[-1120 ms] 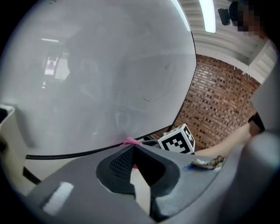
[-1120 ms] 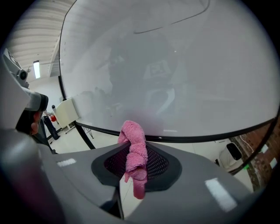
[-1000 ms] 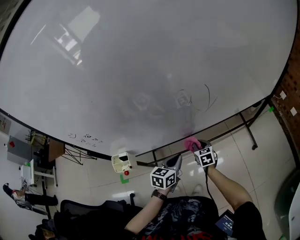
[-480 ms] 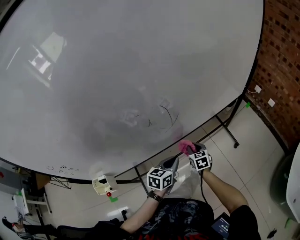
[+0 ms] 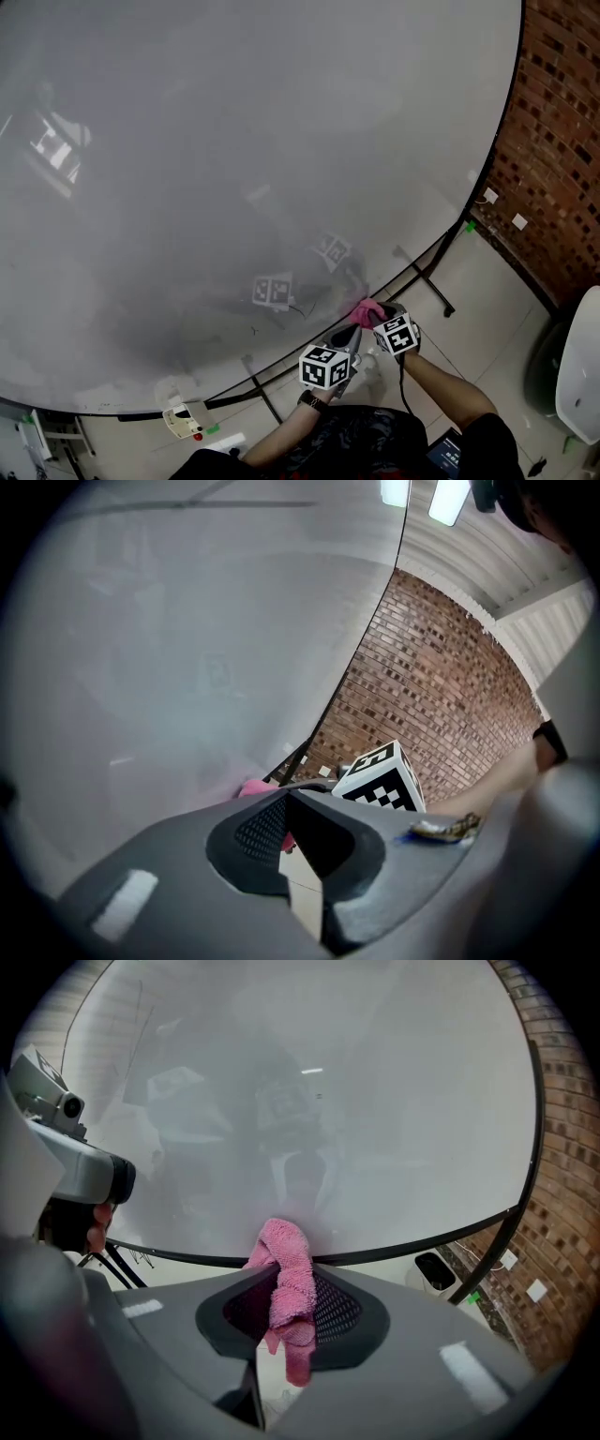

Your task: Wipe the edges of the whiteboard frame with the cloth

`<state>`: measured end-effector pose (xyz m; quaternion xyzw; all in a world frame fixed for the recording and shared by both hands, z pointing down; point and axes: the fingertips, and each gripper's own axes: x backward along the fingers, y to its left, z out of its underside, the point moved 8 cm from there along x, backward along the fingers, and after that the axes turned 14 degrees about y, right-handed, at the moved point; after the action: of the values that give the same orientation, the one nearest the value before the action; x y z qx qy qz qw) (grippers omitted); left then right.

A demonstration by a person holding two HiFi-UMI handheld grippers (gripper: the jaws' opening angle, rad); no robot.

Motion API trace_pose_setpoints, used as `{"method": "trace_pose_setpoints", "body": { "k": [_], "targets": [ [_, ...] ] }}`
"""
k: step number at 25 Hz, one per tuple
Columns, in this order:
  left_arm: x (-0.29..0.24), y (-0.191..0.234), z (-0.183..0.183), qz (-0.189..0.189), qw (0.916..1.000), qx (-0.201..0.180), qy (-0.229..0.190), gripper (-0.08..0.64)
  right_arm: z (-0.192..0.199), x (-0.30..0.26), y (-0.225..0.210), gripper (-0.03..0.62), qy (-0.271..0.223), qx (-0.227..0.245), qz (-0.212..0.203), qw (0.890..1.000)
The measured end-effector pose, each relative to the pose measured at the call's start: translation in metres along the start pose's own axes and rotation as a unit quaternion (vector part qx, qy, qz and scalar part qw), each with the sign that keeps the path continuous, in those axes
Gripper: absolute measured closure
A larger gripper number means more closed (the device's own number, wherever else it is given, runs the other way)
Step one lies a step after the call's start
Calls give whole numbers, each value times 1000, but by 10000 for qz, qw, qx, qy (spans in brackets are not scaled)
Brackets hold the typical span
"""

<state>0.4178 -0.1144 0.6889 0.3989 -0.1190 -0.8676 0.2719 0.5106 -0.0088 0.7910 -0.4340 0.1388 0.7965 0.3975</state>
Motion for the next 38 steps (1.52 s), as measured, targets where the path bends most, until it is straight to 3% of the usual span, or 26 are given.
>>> {"method": "trace_pose_setpoints", "body": {
  "k": [8,15,20,27,31,38],
  "targets": [
    [-76,-9,-71,390,9987,-308,103,557,-16,4,-85,509,177,-217,168,9995],
    [-101,-4,-74,461,9977,-436,221,557,-15,5,-112,509,25,-404,397,9984],
    [-151,-32,-109,169,9987,-280,398,557,-16,24,-183,509,-47,-505,224,9985],
    [-214,-70,-149,-509,9985,156,158,557,-14,38,-274,509,-131,-210,-299,9992],
    [-246,-100,-167,-913,9939,623,-60,557,-7,40,-330,509,-25,-122,-602,9981],
    [-282,-135,-185,-1346,9863,945,-88,557,-3,39,-416,509,-63,-620,-737,9953]
  ]
}}
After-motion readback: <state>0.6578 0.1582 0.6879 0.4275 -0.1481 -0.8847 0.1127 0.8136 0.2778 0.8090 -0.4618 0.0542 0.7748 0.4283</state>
